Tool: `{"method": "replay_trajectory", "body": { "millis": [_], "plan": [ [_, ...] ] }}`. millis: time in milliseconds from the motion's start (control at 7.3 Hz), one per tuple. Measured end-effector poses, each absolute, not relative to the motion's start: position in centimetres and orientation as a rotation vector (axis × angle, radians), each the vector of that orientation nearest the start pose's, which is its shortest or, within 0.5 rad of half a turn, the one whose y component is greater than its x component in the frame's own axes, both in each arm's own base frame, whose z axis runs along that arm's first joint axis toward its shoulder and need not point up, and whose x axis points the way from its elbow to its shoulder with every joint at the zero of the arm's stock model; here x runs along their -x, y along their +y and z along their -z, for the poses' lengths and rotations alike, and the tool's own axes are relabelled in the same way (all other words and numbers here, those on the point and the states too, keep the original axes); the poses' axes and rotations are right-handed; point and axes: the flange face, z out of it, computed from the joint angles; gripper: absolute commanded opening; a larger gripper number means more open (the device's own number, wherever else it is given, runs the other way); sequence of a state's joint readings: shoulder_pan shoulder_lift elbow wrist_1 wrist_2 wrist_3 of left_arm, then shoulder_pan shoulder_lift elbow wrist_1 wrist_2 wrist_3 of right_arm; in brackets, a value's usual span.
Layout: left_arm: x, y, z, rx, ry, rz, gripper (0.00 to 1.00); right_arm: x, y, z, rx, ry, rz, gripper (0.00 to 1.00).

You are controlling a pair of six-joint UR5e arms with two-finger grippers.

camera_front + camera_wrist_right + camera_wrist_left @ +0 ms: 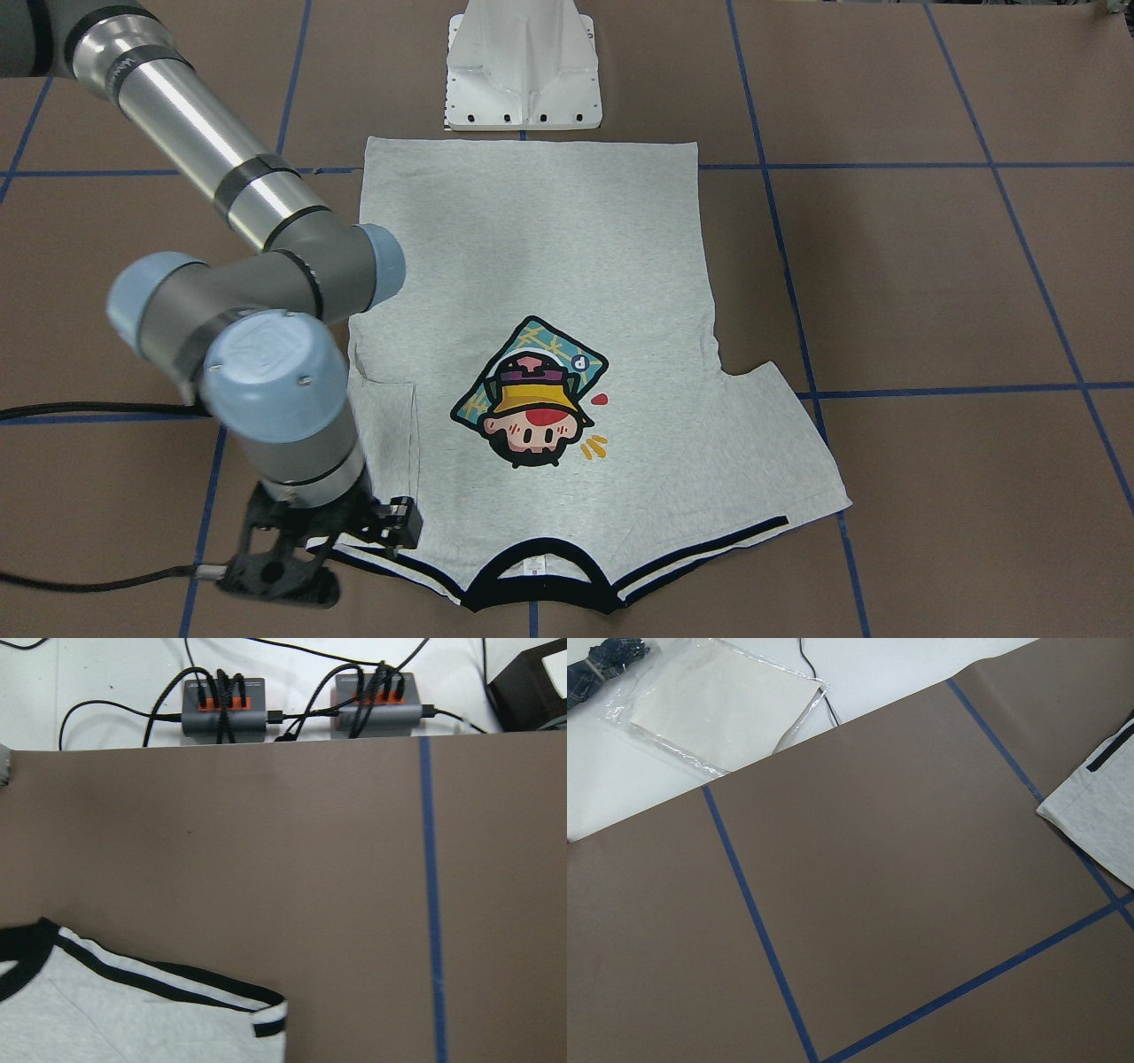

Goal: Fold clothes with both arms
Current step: 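Raise the right gripper away while the left arm moves toward the shirt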

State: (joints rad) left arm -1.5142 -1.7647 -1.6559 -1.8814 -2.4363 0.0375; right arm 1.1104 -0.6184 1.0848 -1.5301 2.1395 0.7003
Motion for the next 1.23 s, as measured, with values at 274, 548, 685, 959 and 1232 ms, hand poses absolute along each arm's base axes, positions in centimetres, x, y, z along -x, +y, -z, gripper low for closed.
{"method": "replay_trajectory", "body": {
  "millis": [274, 548, 685, 959, 1232],
  "plan": [
    [-5.3, -63.3, -43.4, -0.461, 0.908, -0.314, 1.0, 19.1, -75.1, -33.9, -0.131, -0.747, 0.026, 1.0],
    [-11.3, -65.7, -42.0, -0.365, 0.953, -0.18, 1.0, 13.4, -71.5, -40.5, -0.14, -0.767, 0.083, 1.0],
    [-14.2, -66.3, -42.7, -0.346, 0.962, -0.092, 1.0, 12.5, -70.4, -42.3, -0.144, -0.773, 0.092, 1.0],
    [-21.0, -68.2, -45.0, -0.337, 0.982, 0.034, 1.0, 12.1, -69.5, -44.0, -0.144, -0.776, 0.092, 1.0],
    [-27.4, -69.6, -46.3, -0.336, 0.955, 0.097, 0.99, 12.0, -69.3, -44.5, -0.142, -0.777, 0.089, 1.0]
  ]
}}
